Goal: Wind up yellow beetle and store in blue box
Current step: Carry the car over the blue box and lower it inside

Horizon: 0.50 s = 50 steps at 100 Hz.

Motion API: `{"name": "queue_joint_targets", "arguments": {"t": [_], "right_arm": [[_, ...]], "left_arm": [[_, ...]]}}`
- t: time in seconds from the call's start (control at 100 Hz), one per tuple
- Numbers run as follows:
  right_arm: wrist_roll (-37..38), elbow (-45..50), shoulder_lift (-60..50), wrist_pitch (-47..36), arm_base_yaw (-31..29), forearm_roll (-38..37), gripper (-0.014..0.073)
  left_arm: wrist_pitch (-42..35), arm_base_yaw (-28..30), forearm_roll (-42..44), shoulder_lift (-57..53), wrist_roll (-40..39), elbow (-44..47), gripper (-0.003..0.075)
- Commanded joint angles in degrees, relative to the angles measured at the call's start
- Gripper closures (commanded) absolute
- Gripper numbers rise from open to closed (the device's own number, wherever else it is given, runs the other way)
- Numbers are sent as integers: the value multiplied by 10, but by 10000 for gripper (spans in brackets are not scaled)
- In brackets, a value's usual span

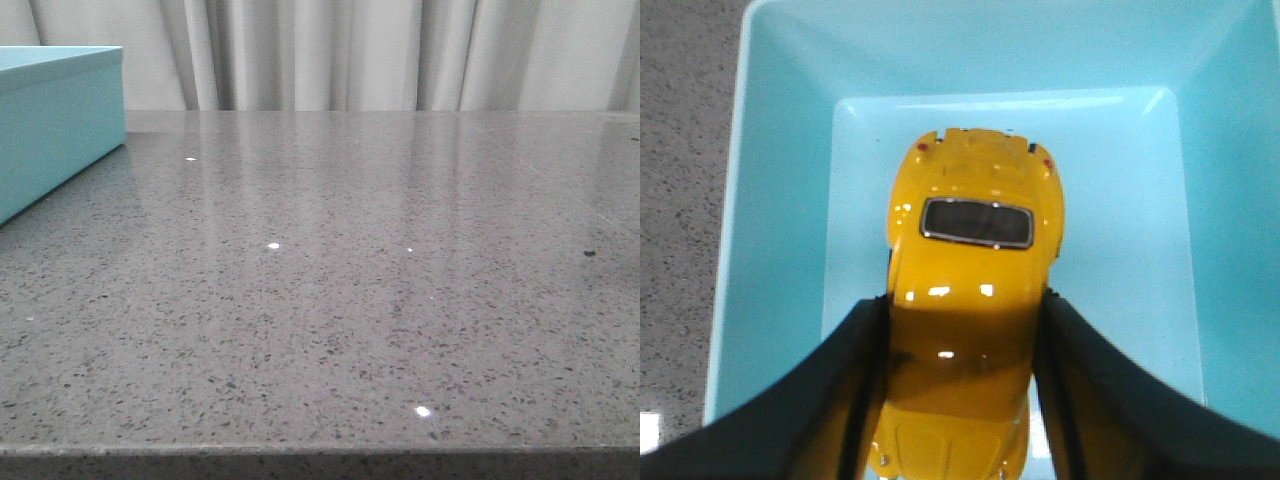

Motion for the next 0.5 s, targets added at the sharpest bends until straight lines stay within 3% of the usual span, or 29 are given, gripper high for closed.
{"name": "queue_joint_targets", "arguments": {"t": [0.0,0.49], "right_arm": [[-5,-14,-7,-40,2,-11,99],[-5,-14,-7,-40,2,-10,99]], "left_arm": [[1,1,-13,-5,-9,-13,592],[2,1,-15,70,-24,43,591]]}}
